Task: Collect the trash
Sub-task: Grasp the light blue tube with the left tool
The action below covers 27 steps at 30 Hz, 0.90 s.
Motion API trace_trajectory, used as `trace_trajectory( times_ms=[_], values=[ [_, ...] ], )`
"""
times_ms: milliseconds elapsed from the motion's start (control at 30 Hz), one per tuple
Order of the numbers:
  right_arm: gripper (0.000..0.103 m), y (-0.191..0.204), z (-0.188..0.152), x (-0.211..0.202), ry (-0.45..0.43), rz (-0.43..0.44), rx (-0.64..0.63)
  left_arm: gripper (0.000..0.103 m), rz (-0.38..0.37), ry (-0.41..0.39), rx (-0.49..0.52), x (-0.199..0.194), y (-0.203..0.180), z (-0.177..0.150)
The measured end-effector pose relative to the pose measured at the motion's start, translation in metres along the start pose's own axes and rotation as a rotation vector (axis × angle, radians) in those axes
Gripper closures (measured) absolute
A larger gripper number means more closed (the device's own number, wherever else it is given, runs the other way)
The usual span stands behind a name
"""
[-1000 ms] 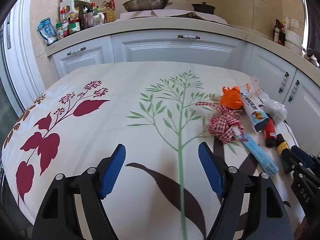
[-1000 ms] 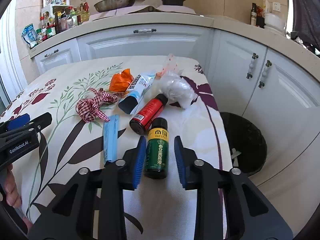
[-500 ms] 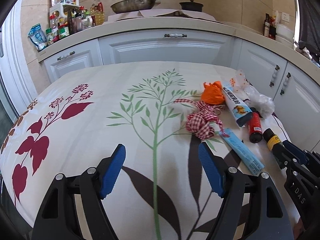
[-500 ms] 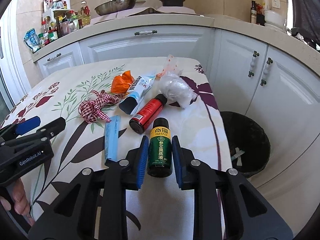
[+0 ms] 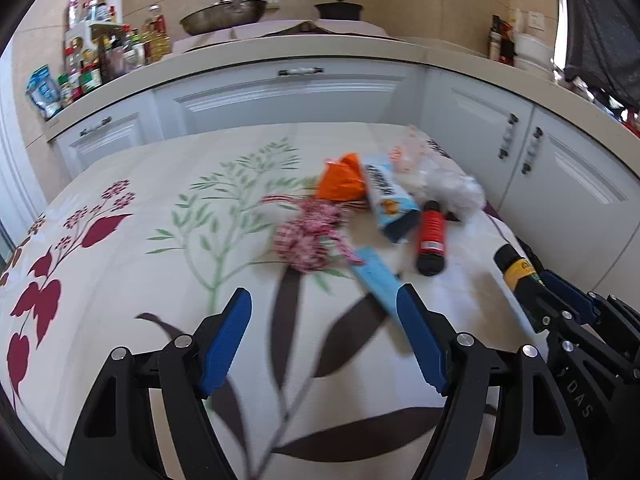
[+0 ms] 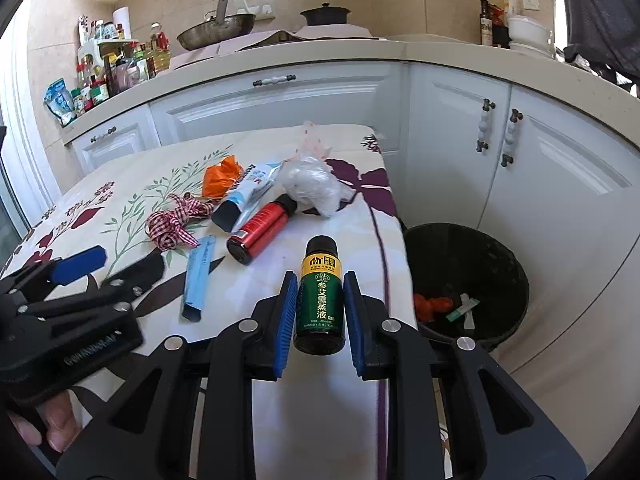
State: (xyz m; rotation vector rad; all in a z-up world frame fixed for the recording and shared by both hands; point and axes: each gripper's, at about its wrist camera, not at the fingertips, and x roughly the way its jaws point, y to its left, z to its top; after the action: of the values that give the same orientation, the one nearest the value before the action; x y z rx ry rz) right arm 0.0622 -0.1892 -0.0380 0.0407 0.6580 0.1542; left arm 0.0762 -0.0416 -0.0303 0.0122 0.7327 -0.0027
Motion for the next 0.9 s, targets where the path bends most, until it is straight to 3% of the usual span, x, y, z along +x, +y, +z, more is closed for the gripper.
trace_trajectory(
  times_ms=[233,300,433,567,900],
  values=[
    [0.080,-0.018,-0.004,-0.005,-0.013,0.003,0.038,0.030,-0.008,0.038,0.041,0.011,-0.024,-0.002],
    [0.080,-0.021,-0.004,-0.006,-0.016,0.008,0.045,0.036,-0.007,0.052,0.046,0.015,-0.026,-0.002],
    [0.080,-0.023,-0.003,-0.007,-0.022,0.020,0.049,0.065,-0.021,0.090,0.048,0.022,-0.026,-0.004],
    [0.080,-0.023,-0.004,-0.007,-0.023,0.027,0.048,0.087,-0.026,0.075,0.073,0.019,-0.027,-0.008],
    [0.080,-0.020,-0.005,-0.010,-0.032,0.018,0.038,0.092,-0.032,0.015,0.088,0.003,-0.024,-0.011]
  ],
)
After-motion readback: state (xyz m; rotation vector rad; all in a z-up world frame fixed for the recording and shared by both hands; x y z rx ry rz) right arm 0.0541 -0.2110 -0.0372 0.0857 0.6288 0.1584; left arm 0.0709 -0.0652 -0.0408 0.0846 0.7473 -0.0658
